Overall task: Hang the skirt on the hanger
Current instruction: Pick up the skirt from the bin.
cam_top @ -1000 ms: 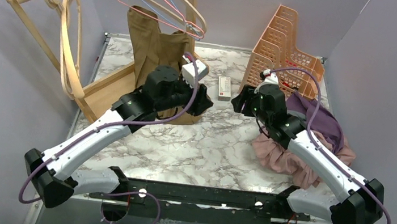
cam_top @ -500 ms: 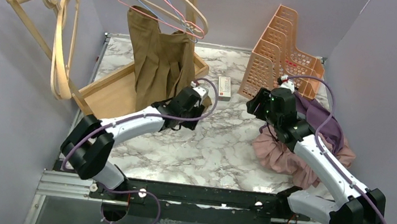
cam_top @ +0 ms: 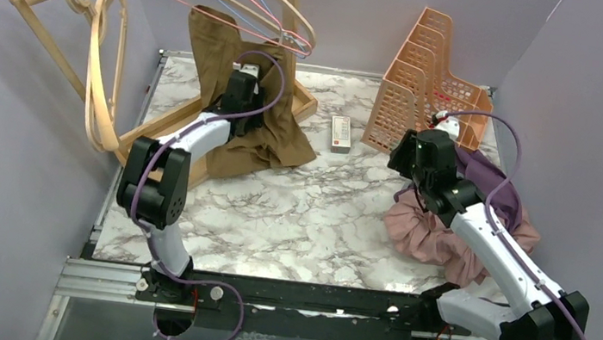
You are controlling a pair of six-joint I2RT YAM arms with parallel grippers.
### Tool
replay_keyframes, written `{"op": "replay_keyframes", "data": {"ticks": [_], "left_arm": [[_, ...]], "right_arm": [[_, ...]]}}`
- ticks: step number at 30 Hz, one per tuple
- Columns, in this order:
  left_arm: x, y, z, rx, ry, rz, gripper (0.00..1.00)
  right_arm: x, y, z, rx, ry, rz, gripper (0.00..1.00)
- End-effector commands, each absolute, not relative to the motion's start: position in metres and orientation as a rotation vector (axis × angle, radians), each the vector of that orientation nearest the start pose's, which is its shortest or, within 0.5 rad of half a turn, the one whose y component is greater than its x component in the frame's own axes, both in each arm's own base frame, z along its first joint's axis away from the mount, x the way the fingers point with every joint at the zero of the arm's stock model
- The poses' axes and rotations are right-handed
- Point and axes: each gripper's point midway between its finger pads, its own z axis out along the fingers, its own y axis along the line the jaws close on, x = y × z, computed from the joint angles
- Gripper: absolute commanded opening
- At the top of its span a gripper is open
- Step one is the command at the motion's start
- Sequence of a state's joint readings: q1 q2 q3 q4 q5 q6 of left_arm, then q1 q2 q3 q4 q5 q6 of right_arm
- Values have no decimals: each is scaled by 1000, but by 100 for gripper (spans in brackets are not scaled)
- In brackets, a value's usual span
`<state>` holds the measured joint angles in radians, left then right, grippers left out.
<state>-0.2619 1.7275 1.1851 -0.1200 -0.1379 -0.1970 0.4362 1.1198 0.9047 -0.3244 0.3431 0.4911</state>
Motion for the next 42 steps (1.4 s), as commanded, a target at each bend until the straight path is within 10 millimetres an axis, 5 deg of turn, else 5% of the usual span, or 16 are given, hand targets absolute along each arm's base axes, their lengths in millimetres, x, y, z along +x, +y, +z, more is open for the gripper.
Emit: {"op": "replay_keyframes", "data": {"ticks": [1,6,12,20,22,26,27,31,42], "left_arm": [[509,-65,110,-142,2168,58,49],[535,-53,106,-158,2137,106,49],[535,-53,111,-102,2129,100,50],[460,-113,143,-88,2104,-231,54],[435,-134,148,-67,2112,-306,54],[386,-175,156,4,2139,-406,54],[376,-182,159,7,2138,-437,54],[341,-203,168,27,2132,-566,54],[317,-194,205,13,2053,-607,57]], "right_arm": [[324,63,211,347,2054,-68,58],[291,20,193,522,2144,-349,70],[269,-10,177,677,2204,-568,76],[242,-15,125,820,2323,-652,80],[235,-9,109,842,2370,-623,70],[227,-2,106,867,2394,-538,9],[227,-3,112,869,2376,-519,2],[236,1,163,831,2273,-362,1],[274,74,372,446,1901,377,1]]}}
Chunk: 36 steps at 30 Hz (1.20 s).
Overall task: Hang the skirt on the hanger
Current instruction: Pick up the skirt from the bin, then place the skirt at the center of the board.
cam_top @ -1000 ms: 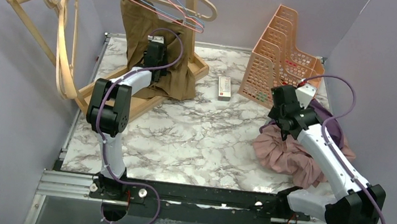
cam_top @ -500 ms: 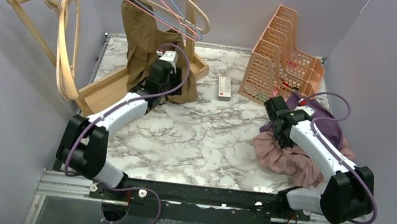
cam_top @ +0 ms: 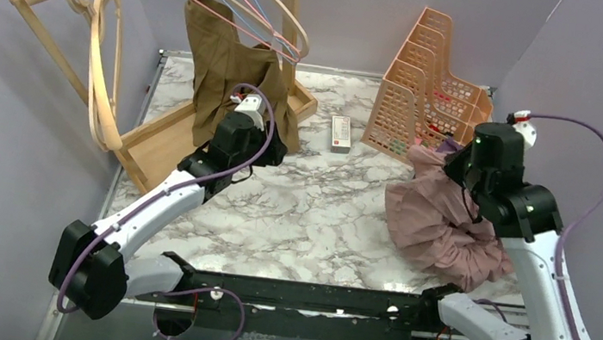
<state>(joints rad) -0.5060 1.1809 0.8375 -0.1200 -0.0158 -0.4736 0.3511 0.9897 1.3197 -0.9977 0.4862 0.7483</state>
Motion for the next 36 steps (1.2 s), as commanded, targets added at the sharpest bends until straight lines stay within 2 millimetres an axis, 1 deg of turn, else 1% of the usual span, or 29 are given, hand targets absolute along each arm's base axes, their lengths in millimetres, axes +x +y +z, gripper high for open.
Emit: {"op": "replay_keyframes", "data": {"ticks": [1,3,5,6,7,8,9,11,14,15,16,17,18,19,20,22,23,26,28,30,32,33,35,36], "left_arm": [[317,-191,207,9,2048,-591,58],[316,-184,214,-3,2035,-559,58],[315,-177,218,-12,2027,-526,59],[314,-173,220,-21,2021,-510,59],[314,-170,222,-29,2016,-499,59],[313,-168,224,-32,2010,-492,59],[311,-166,228,-33,2000,-489,59],[310,-162,231,-39,1992,-476,60],[308,-154,234,-55,1982,-441,64],[307,-151,234,-57,1978,-430,67],[306,-150,235,-53,1974,-423,73],[306,-148,236,-48,1968,-419,83],[305,-147,239,-46,1956,-416,93],[304,-146,241,-42,1944,-415,98],[303,-146,245,-27,1928,-424,99],[300,-150,252,10,1894,-459,99],[298,-153,255,20,1878,-484,99],[291,-167,259,56,1861,-590,93],[286,-178,257,76,1885,-659,91],[279,-193,253,144,1921,-744,87],[267,-210,247,229,1950,-844,81],[262,-218,244,248,1965,-894,79],[251,-234,237,288,1980,-983,74],[245,-242,232,305,1989,-1014,72]], "right_arm": [[274,84,393,376,1856,448,1],[268,103,433,254,1760,576,1],[258,123,467,118,1667,700,1],[254,133,478,60,1635,752,1],[250,142,484,6,1613,801,1],[249,152,483,-47,1610,843,1],[248,161,478,-94,1618,882,1],[252,179,451,-156,1684,955,1],[257,206,401,-254,1791,1083,1],[257,216,379,-295,1831,1134,1],[256,225,360,-336,1866,1181,2],[258,232,340,-360,1911,1204,10],[261,236,322,-374,1960,1192,23],[265,237,306,-373,2012,1154,36],[272,233,294,-351,2058,1095,45],[289,215,281,-250,2118,923,59],[295,206,281,-210,2119,853,60],[305,180,288,-92,2071,693,62],[306,158,287,-4,2061,580,62],[299,138,277,58,2098,475,62],[283,124,259,70,2188,398,61],[273,120,249,64,2240,376,60],[246,116,222,37,2388,360,58],[233,118,209,9,2454,379,53]]}}
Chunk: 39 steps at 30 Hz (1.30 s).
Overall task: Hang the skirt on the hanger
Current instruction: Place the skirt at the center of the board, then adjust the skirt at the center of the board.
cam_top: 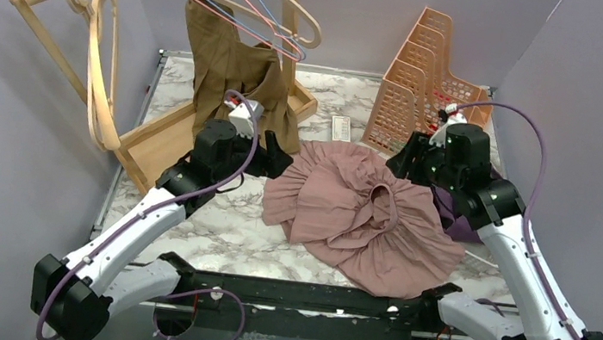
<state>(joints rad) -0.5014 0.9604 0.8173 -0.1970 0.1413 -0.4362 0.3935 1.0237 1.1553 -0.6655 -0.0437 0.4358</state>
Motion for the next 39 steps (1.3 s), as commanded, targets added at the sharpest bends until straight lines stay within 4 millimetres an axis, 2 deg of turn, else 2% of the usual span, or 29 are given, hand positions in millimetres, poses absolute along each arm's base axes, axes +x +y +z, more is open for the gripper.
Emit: {"op": "replay_keyframes", "data": {"ticks": [1,3,5,8,13,16,18,23,26,31,35,39], "left_arm": [[238,-251,227,325,1998,-1041,68],[219,-275,213,398,2039,-1092,61],[199,-299,198,490,2095,-1127,58],[179,-325,173,558,2171,-1095,58],[167,-347,127,566,2308,-990,59],[155,-359,106,579,2386,-993,60],[150,-365,96,595,2418,-969,60],[157,-366,82,531,2449,-908,58],[159,-369,79,500,2462,-908,49],[173,-367,70,399,2483,-816,42],[183,-368,61,398,2482,-747,42],[196,-354,45,412,2494,-569,44]], "right_arm": [[220,123,196,-39,2521,420,48],[194,130,169,-116,2660,489,46],[187,124,146,-104,2715,447,46],[199,118,130,-66,2679,378,49],[229,101,115,58,2640,192,52],[241,96,113,123,2599,142,47],[245,96,117,152,2565,150,41],[247,98,126,178,2516,189,24],[245,101,129,180,2511,220,19],[241,105,133,194,2499,270,15],[238,111,140,188,2473,330,17],[240,114,140,182,2455,357,37]]}}
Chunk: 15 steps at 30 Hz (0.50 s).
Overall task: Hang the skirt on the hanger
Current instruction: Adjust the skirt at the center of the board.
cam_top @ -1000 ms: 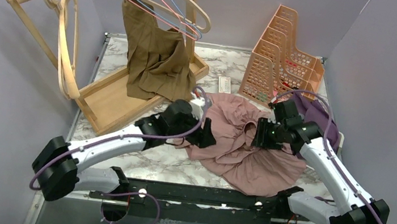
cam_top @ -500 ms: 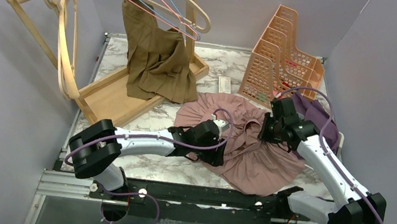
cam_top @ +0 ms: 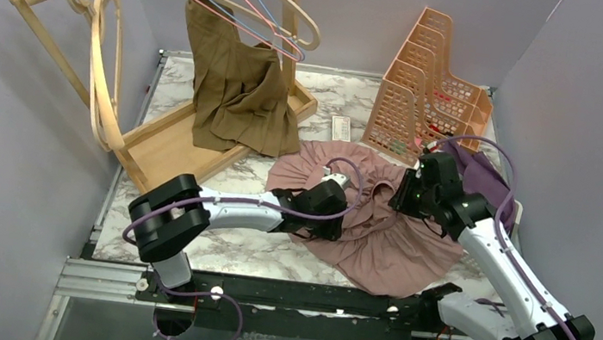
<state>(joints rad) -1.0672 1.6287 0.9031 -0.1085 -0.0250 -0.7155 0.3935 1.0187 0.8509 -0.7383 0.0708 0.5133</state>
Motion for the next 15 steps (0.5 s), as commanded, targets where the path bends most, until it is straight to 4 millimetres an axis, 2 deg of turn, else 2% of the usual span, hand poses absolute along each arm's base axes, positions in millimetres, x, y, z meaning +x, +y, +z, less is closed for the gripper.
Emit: {"op": "replay_keyframes", "data": {"ticks": [1,3,6,8,11,14,15], "left_arm": [[199,-350,44,415,2485,-534,44],[205,-344,47,426,2463,-481,39],[209,-339,59,447,2432,-447,19],[210,-335,73,447,2412,-440,7],[210,-328,106,426,2367,-469,0],[209,-314,145,381,2321,-502,0],[210,-308,159,359,2309,-515,0]], "right_arm": [[241,113,138,181,2457,346,41],[246,111,130,185,2467,313,43],[253,113,121,189,2499,286,41],[259,114,126,191,2490,283,35],[266,116,139,174,2445,293,19],[268,116,154,177,2430,296,3],[268,118,165,173,2420,319,1]]}}
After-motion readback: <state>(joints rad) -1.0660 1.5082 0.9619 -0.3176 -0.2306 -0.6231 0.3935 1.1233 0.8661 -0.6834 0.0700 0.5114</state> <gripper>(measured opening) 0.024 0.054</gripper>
